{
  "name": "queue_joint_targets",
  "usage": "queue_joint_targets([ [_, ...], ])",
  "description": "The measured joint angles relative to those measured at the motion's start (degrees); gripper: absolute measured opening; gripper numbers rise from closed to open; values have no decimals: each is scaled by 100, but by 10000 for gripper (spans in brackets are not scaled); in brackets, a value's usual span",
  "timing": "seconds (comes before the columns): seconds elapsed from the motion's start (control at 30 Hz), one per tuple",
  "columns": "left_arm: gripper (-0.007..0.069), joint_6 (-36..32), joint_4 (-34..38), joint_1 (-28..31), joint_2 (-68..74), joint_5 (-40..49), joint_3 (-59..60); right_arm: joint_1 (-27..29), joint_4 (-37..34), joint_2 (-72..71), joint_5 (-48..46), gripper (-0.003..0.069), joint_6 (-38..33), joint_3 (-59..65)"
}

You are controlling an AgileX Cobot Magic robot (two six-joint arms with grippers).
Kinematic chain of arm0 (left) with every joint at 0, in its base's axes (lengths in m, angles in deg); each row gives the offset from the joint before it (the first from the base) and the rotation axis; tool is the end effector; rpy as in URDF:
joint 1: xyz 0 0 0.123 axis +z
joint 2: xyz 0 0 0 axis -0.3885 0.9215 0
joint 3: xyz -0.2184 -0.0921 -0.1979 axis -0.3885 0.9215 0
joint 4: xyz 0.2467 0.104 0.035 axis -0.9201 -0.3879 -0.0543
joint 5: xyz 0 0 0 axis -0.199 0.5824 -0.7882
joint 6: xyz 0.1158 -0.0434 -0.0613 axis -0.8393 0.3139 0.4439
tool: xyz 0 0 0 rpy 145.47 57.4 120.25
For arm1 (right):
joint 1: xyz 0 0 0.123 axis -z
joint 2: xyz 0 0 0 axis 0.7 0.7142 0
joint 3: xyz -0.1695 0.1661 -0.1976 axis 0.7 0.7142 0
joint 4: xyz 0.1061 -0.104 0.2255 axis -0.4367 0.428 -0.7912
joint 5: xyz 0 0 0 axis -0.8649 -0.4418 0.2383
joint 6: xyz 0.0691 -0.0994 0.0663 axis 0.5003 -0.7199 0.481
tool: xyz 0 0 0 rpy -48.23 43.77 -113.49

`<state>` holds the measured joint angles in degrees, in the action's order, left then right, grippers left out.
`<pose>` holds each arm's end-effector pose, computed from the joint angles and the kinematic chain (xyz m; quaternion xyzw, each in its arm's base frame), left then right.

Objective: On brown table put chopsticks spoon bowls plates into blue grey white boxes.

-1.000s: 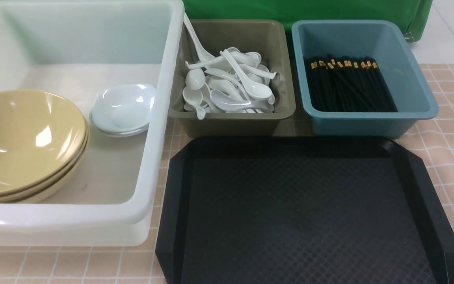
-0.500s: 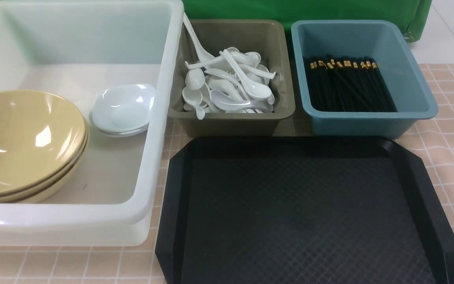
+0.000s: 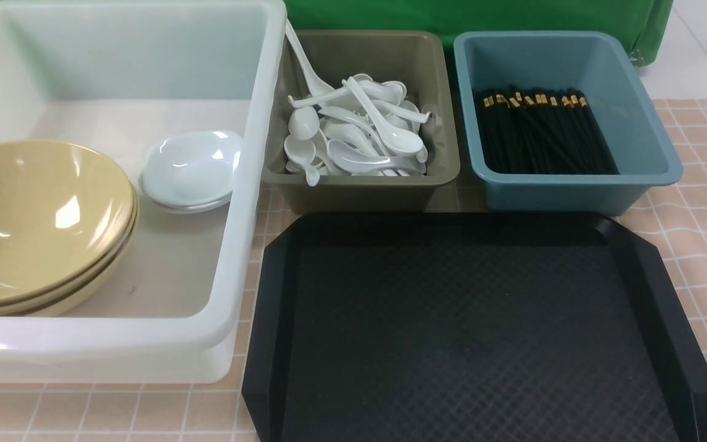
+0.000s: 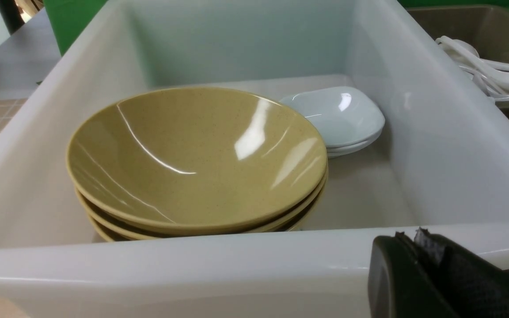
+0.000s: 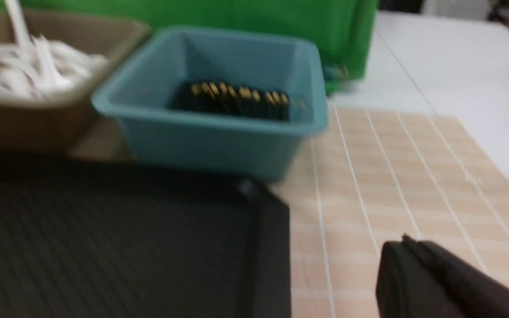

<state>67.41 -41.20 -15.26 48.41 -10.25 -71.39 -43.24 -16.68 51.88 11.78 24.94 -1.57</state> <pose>0.0619 -0.0091 0.2716 0.0259 0.7889 0.0227 0.6136 0.1018 -0.0055 0.1909 -0.0063 0.7717 -0.0343 0.6350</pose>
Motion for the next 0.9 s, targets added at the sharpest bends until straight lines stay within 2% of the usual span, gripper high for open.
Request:
queue_joint_targets([
  [0.17,5,0,0,0,0,0,0,47,415,-506,-301,36,874,348],
  [0.27,5,0,0,0,0,-5,0,47,453,-548,-481,36,1061,348],
  [0.9,5,0,0,0,0,-5,0,47,466,-556,-500,36,1090,348],
])
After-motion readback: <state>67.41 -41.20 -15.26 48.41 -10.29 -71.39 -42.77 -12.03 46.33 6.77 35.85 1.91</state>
